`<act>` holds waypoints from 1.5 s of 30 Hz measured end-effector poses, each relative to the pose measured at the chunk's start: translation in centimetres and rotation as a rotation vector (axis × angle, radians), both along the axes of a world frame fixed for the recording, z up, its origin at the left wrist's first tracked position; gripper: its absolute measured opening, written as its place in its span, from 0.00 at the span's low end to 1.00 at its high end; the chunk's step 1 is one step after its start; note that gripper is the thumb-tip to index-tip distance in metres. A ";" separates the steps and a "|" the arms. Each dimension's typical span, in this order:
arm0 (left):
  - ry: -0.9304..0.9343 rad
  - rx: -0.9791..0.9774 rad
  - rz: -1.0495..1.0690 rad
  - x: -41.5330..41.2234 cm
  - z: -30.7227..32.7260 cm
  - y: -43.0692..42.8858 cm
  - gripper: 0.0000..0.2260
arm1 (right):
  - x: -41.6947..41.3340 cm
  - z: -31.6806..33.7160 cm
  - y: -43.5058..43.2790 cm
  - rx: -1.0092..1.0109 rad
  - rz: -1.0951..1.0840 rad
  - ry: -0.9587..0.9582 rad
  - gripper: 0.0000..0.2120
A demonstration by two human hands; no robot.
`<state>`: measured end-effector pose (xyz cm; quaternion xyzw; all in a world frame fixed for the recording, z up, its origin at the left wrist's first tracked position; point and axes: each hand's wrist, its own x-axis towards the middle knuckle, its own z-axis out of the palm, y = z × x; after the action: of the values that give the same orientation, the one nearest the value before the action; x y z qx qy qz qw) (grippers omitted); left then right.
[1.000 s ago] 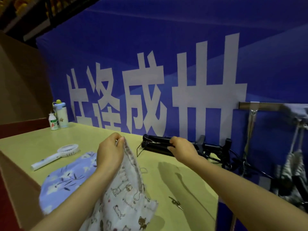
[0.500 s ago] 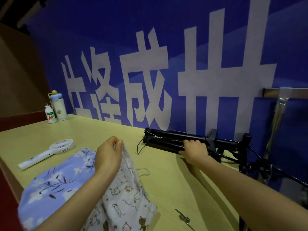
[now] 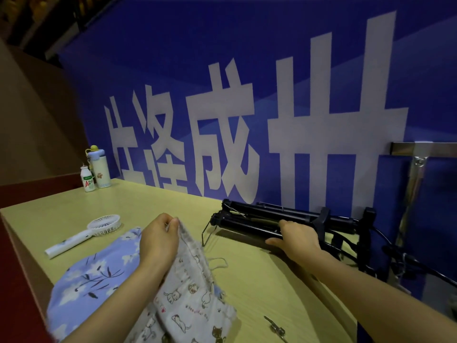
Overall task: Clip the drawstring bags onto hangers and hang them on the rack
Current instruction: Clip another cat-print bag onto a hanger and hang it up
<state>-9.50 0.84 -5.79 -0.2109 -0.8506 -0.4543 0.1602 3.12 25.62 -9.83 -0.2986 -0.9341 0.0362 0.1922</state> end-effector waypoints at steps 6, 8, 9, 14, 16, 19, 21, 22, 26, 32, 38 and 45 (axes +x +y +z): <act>-0.067 0.037 0.087 0.9 2.2 -3.4 0.11 | 2.1 2.9 -2.6 -0.004 0.126 0.169 0.24; -0.086 0.061 0.098 1.2 2.7 -4.8 0.11 | 2.9 4.1 -3.4 -0.009 0.175 0.202 0.25; -0.096 0.071 0.103 1.3 3.0 -5.4 0.11 | 3.2 4.6 -3.7 -0.008 0.194 0.213 0.25; -0.108 0.096 0.151 2.3 4.0 -7.9 0.11 | 4.4 6.8 -5.3 -0.081 0.250 0.108 0.23; -0.102 0.087 0.148 2.7 3.9 -8.3 0.12 | 4.4 6.8 -5.5 -0.141 0.256 0.082 0.22; -0.097 0.090 0.138 2.8 3.7 -8.1 0.11 | 3.8 6.6 -5.3 -0.273 0.300 0.058 0.21; -0.107 0.096 0.127 2.6 3.7 -7.5 0.12 | 3.1 6.4 -5.1 -0.301 0.346 -0.015 0.22; -0.110 0.095 0.124 2.4 3.6 -7.3 0.12 | 2.9 6.2 -5.3 -0.279 0.360 -0.054 0.23; -0.127 0.071 0.139 1.2 3.1 -6.5 0.12 | 2.2 5.8 -5.6 -0.198 0.403 0.054 0.23; -0.217 0.073 0.209 -1.1 2.8 -6.6 0.20 | 3.2 6.1 -6.1 -0.126 0.508 0.095 0.24; -0.248 0.143 0.163 -2.2 2.9 -5.8 0.18 | 4.3 5.9 -7.2 0.042 0.596 0.054 0.24; 0.074 -0.105 -0.060 1.1 4.3 -4.3 0.12 | 4.5 6.1 -7.9 0.249 0.634 -0.023 0.23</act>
<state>-8.41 -3.47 -1.52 -0.2610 -0.8601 -0.4055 0.1666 7.61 17.72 -3.68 0.0319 -0.9798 -0.0235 0.1958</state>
